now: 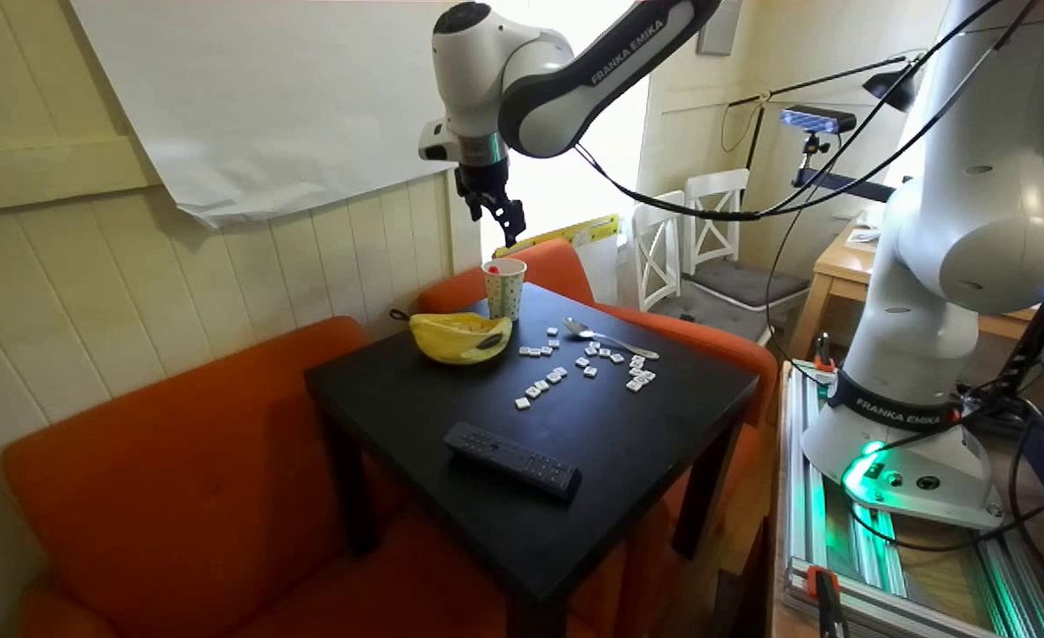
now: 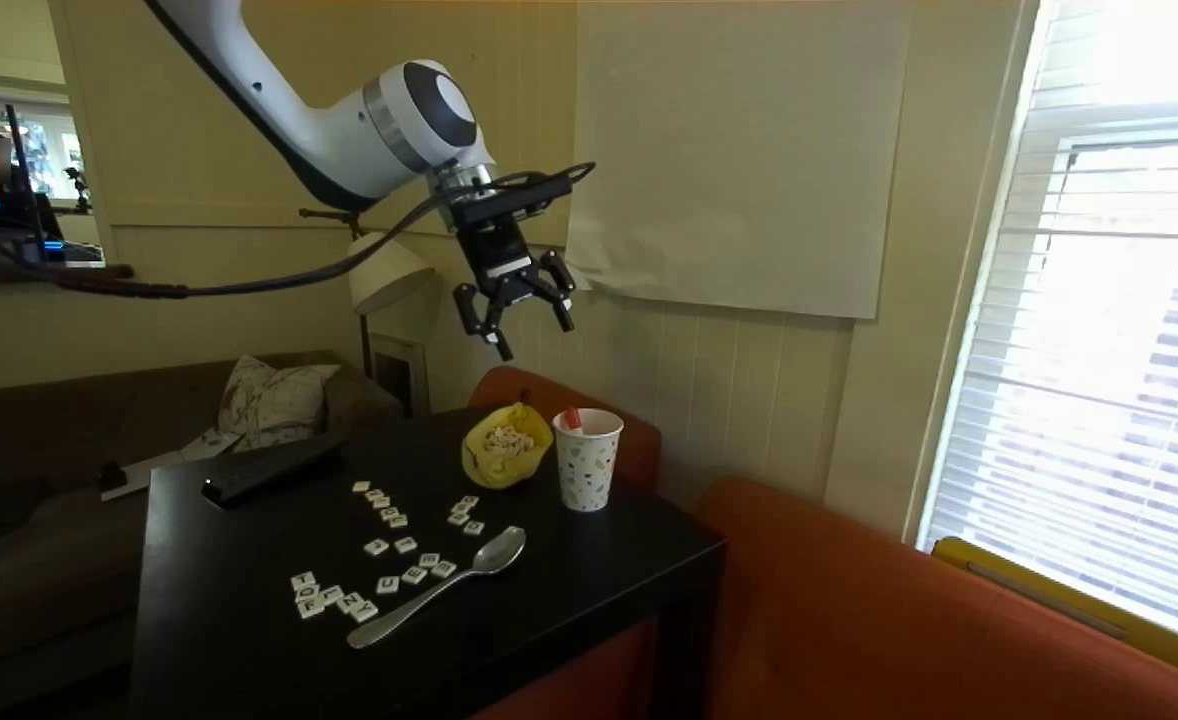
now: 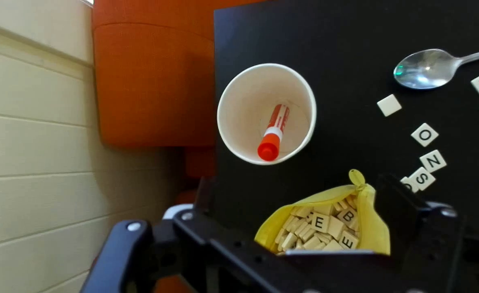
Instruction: Remove the red marker from the cup and place it on the table.
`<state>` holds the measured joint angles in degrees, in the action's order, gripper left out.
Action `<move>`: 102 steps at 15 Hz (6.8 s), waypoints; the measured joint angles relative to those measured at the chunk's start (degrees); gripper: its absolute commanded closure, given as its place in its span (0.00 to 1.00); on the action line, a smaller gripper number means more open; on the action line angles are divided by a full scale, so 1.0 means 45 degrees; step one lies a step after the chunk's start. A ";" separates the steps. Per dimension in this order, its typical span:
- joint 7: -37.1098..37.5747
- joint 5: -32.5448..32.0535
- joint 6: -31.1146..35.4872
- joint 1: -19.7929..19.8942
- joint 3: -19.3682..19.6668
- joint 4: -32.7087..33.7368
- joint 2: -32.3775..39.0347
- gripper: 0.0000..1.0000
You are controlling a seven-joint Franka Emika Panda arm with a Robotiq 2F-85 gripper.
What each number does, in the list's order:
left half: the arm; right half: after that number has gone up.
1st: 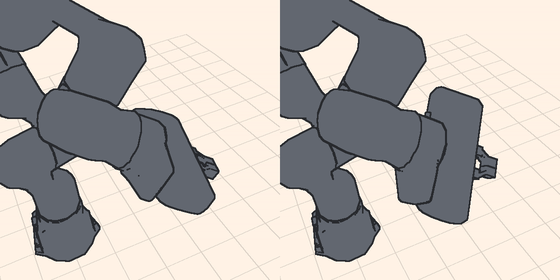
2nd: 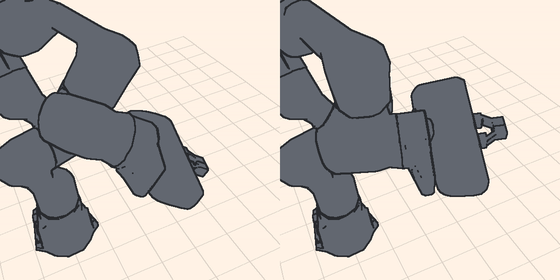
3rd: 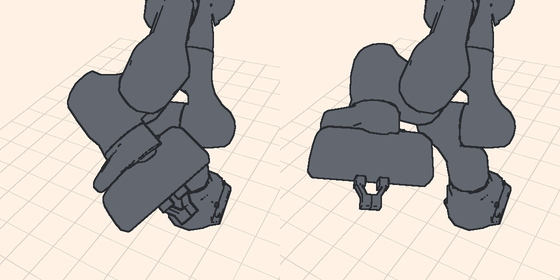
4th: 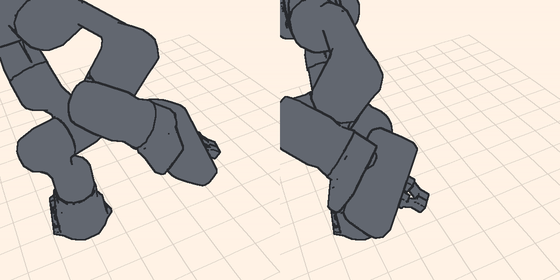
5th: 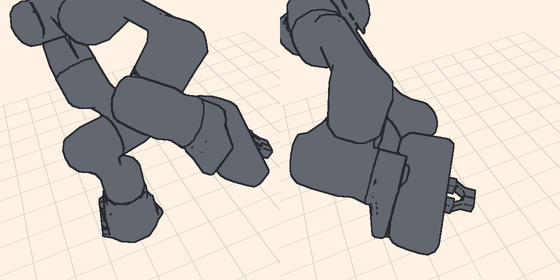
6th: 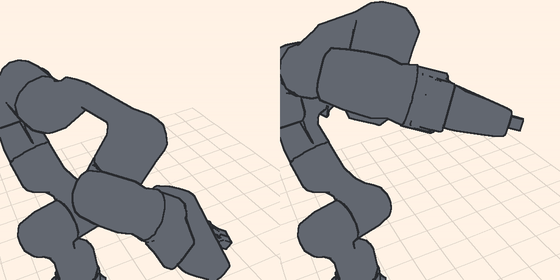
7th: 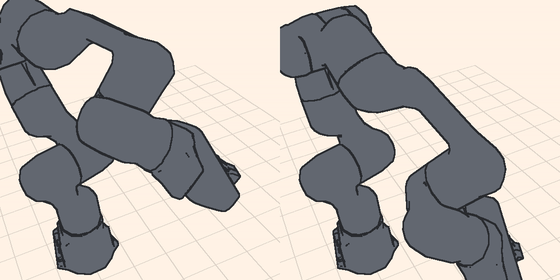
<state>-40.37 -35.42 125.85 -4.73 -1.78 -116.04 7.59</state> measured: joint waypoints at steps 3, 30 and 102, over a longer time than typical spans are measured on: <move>0.0059 -0.0033 -0.0349 0.0005 0.0005 0.0675 0.0736 0.01; -0.0290 0.0434 -0.0649 0.0685 0.0052 0.1927 0.2498 0.44; -0.3973 -0.0355 0.0445 -0.0663 -0.2689 -0.2612 -0.2819 0.84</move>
<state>-58.25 -37.02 127.85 -7.71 -13.88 -127.79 -5.10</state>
